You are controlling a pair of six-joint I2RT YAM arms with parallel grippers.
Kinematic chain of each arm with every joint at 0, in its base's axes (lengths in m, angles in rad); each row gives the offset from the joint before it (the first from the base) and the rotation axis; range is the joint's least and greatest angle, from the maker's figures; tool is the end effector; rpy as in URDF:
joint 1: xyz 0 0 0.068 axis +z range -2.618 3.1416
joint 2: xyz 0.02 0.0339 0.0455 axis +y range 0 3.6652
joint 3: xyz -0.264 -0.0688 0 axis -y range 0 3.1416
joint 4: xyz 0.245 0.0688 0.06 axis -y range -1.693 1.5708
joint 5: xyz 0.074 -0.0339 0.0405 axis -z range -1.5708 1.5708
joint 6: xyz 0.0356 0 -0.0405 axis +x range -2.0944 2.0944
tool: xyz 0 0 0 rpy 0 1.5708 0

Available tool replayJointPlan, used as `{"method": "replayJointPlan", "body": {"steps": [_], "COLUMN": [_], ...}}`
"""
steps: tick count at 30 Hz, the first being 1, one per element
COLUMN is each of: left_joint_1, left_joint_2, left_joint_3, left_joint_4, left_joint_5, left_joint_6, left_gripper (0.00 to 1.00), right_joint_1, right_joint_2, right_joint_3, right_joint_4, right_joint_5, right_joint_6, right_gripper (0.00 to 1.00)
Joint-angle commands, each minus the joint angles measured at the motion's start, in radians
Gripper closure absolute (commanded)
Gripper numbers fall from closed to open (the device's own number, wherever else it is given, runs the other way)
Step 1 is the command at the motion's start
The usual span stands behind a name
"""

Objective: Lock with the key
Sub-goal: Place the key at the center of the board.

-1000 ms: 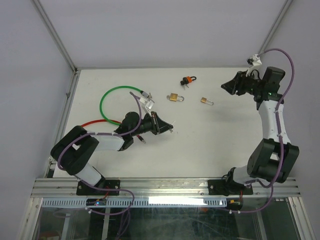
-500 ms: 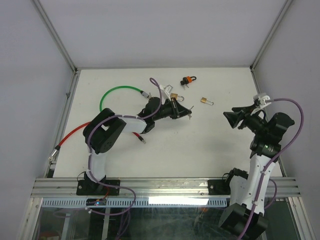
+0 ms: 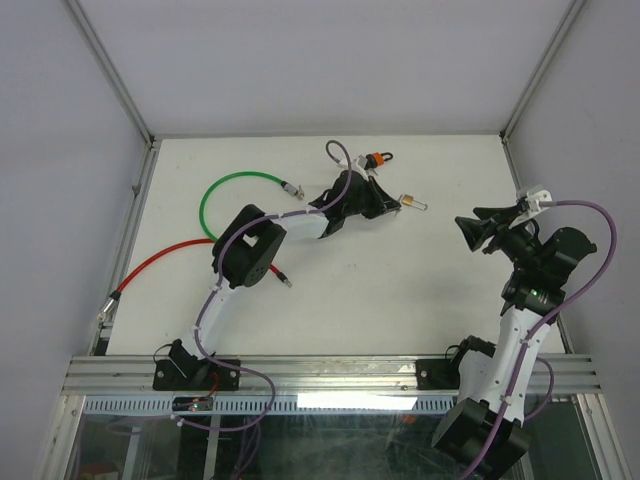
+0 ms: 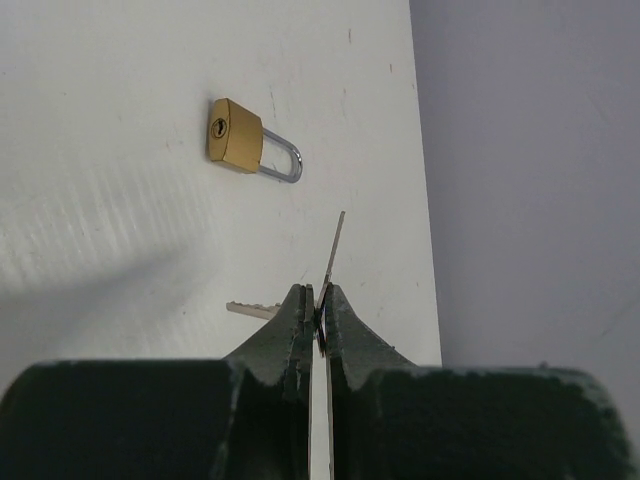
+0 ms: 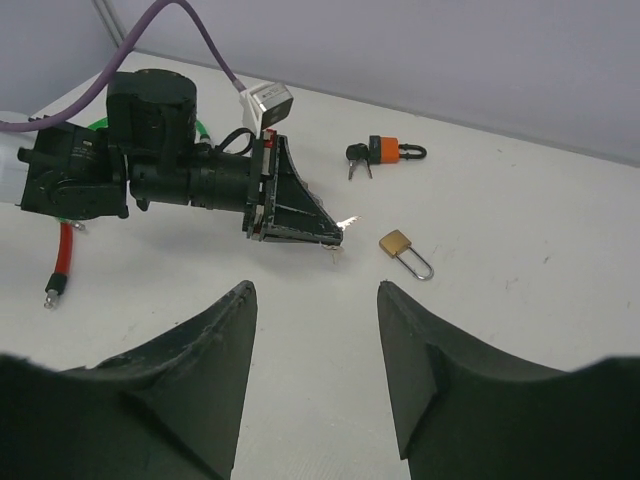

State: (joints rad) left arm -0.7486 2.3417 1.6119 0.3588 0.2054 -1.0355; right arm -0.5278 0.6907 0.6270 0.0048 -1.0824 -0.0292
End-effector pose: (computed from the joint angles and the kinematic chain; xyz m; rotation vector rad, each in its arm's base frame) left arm 0.3819 -0.3647 0.1448 -0.1606 2.1936 -1.3100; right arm 0.1501 -0.0511 0.3206 -0.4254 1.5597 0.4483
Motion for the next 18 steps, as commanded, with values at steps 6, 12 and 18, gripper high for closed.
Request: {"method": "replayJointPlan", "body": {"steps": [6,12,18], "left_joint_1": [-0.03,-0.038,-0.048], "left_joint_2": [0.117,0.237,0.246], "left_joint_3": [0.258,0.438,0.505], "left_joint_4": [-0.133,-0.139,-0.169], "left_joint_5": [-0.04,0.012,-0.029], "left_joint_6": [-0.062,-0.05,0.052], "left_gripper": [1.0,1.0,0.73], "right_joint_1": [-0.018,-0.025,-0.034], "right_joint_2": [-0.001,-0.028,-0.021], "right_joint_3": [-0.006,-0.009,-0.016], "right_joint_4": [0.06,0.056,0.07], "right_joint_5": [-0.014,-0.014,-0.014], "right_joint_6": [0.011,0.011,0.011], "right_gripper": [0.46,0.46,0.46]}}
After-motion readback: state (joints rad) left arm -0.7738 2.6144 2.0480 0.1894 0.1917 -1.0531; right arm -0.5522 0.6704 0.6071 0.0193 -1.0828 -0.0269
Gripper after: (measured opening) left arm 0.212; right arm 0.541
